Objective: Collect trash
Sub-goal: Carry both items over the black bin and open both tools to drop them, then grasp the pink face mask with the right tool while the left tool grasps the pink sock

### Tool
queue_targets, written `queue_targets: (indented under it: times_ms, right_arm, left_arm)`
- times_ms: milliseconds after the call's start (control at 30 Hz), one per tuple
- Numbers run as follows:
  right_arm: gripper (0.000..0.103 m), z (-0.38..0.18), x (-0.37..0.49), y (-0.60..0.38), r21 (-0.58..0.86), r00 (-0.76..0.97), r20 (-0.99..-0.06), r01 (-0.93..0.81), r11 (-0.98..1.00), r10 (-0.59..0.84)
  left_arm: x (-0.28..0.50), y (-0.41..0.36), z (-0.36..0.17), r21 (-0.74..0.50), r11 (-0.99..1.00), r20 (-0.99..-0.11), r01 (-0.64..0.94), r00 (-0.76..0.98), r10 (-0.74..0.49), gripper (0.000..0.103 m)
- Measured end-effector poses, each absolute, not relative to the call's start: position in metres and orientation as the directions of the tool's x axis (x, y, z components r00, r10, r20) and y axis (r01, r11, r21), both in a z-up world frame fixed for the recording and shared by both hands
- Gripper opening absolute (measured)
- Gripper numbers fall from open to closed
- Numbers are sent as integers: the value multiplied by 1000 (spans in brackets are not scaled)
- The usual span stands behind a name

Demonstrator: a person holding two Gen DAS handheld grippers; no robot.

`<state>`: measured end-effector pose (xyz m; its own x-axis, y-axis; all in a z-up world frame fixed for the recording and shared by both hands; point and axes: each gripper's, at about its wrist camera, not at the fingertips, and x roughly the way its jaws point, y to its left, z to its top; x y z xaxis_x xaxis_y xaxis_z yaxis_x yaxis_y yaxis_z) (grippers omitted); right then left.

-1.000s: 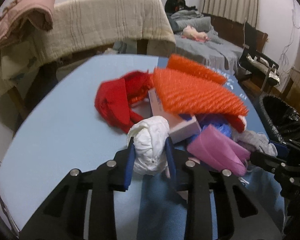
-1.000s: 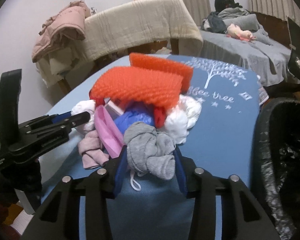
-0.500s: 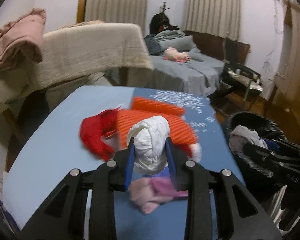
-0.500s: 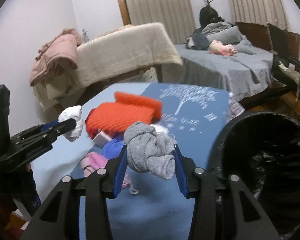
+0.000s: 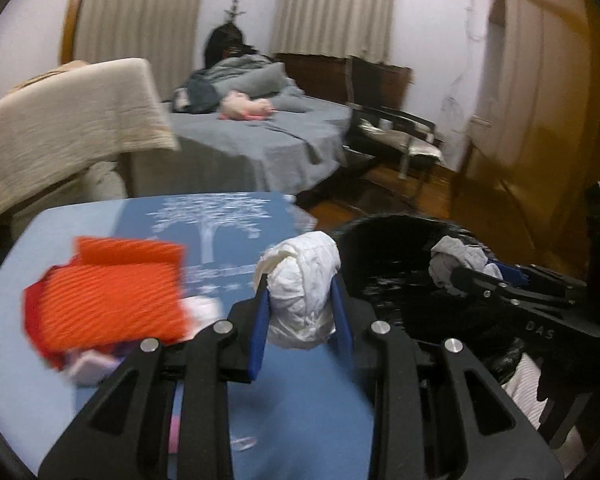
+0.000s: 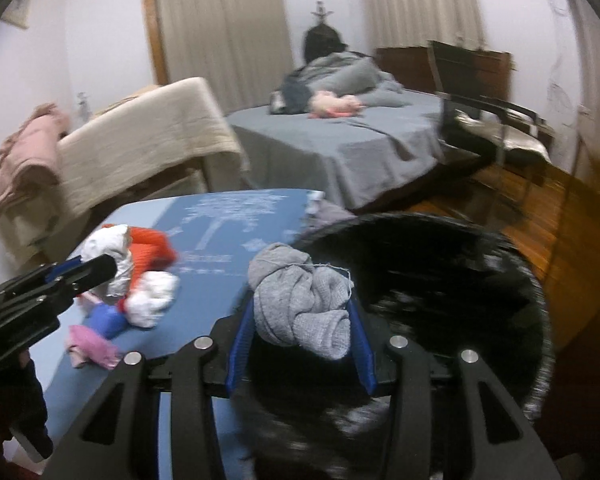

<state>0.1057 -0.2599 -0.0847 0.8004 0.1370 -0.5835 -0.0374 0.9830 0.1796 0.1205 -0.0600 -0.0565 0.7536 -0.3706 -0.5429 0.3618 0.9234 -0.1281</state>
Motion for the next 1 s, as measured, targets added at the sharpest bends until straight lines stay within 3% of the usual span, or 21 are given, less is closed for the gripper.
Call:
queue_targets:
  times_ms: [233, 333, 367, 467, 700, 1000]
  right_arm:
    - [49, -92, 100, -306, 160, 802, -596, 78, 984, 33]
    - [52, -94, 98, -319, 153, 802, -597, 119, 981, -4]
    - [55, -94, 97, -322, 153, 803, -595, 129, 980, -12]
    - [65, -92, 93, -325, 152, 810, -585, 143, 978, -28]
    - [84, -83, 95, -302, 154, 835, -550, 89, 984, 11]
    - [93, -80, 103, -225, 190, 830, -527, -94, 977, 182]
  left_arm:
    - [146, -120, -69, -156, 869, -550, 470, 690, -471, 30]
    - [152, -139, -76, -177, 841, -554, 510, 655, -514, 44]
    - [151, -142, -77, -179, 839, -555, 514, 651, -518, 55]
    - [151, -140, -80, -183, 838, -554, 515, 649, -520, 62]
    - [138, -98, -70, -138, 890, -546, 434, 717, -434, 75]
    - [105, 3, -64, -56, 972, -546, 226, 808, -220, 76]
